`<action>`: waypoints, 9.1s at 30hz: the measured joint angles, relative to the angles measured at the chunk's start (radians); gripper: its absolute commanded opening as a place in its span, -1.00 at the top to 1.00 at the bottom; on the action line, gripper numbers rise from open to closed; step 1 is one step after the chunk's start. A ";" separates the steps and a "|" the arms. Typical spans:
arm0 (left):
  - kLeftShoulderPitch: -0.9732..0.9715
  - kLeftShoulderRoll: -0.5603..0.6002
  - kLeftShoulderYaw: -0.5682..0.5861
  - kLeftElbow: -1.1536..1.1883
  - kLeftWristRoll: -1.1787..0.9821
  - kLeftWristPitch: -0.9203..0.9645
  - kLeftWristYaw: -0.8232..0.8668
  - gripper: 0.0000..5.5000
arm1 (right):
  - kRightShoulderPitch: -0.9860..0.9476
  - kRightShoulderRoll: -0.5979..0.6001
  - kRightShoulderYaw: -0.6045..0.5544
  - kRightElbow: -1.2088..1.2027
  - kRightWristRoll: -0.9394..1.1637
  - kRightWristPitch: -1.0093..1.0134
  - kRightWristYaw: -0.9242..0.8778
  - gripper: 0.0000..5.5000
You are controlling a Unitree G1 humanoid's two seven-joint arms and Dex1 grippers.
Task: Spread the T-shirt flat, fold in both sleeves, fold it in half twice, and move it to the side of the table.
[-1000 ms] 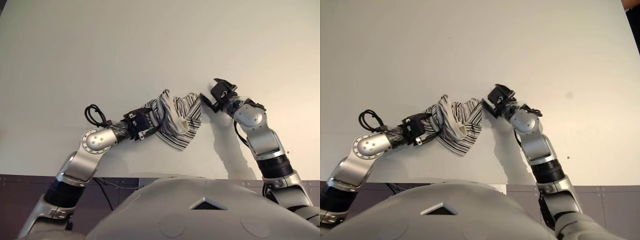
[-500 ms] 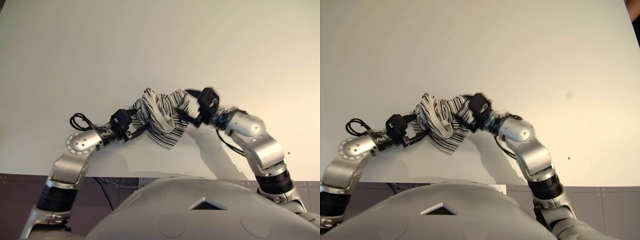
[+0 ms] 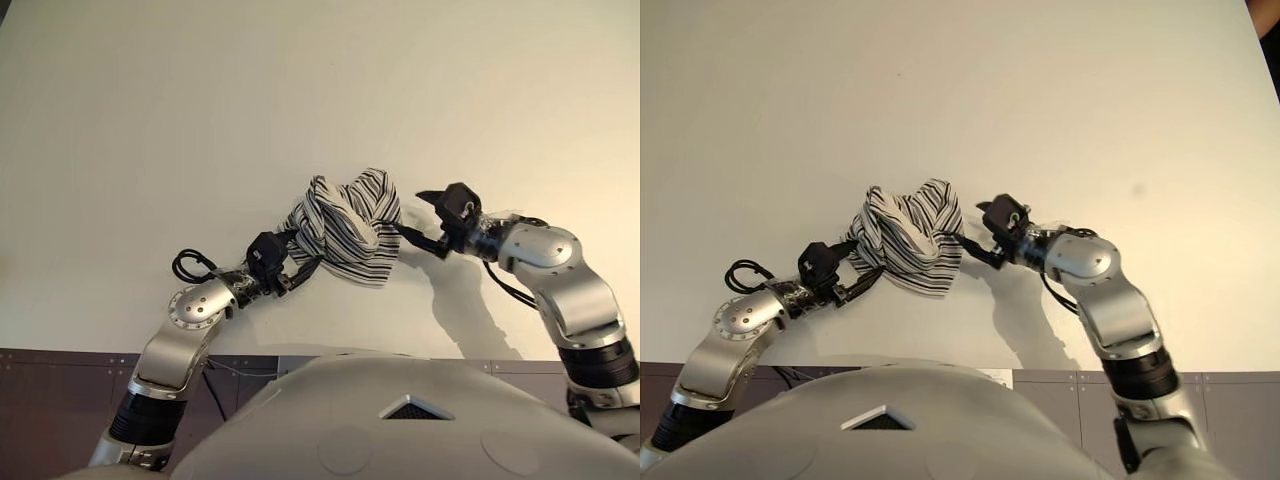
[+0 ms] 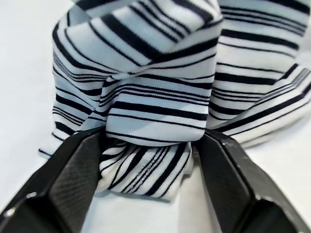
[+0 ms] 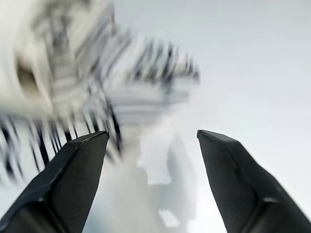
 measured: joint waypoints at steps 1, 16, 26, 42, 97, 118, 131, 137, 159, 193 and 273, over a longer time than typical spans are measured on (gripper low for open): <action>-0.008 -0.002 0.003 0.012 0.000 -0.003 0.002 -0.17 | -0.016 0.009 0.022 0.030 -0.015 -0.036 -0.002 -0.22; 0.026 0.032 0.039 -0.028 -0.024 0.025 -0.053 -0.17 | -0.020 0.112 -0.014 -0.126 0.001 -0.032 -0.108 -0.22; 0.043 0.129 0.076 -0.049 -0.082 0.054 -0.185 -0.17 | -0.024 0.191 0.144 0.101 -0.196 -0.137 -0.293 -0.22; 0.071 0.415 0.147 0.247 -0.096 -0.393 -0.521 -0.17 | -0.262 0.182 0.035 0.483 -0.273 -0.288 -0.437 -0.22; -0.110 -0.189 -0.147 -0.025 0.274 0.128 0.354 -0.17 | -0.073 -0.114 -0.194 0.219 -0.217 -0.081 -0.146 -0.22; -0.184 0.007 0.091 0.072 0.300 0.097 0.177 -0.17 | -0.026 0.062 0.032 0.094 -0.089 -0.139 -0.149 -0.22; -0.221 0.100 0.107 0.183 0.323 -0.059 0.103 -0.17 | -0.089 0.150 0.007 0.099 -0.080 -0.129 -0.206 -0.22; -0.276 0.091 0.082 0.259 0.333 -0.095 0.099 -0.17 | -0.103 0.149 0.002 0.279 -0.167 -0.224 -0.288 -0.22; -0.189 0.375 0.287 0.238 0.255 -0.322 -0.203 -0.17 | 0.110 -0.190 -0.064 -0.082 -0.272 -0.569 0.028 -0.22; -0.164 0.416 0.131 0.510 0.604 -0.947 0.071 -0.17 | -0.037 -0.122 0.042 0.185 -0.654 -0.786 -0.107 -0.22; -1.615 -0.077 0.117 1.437 0.353 -0.710 0.322 0.96 | -1.278 0.281 -0.298 1.392 -0.285 -0.935 -0.780 0.95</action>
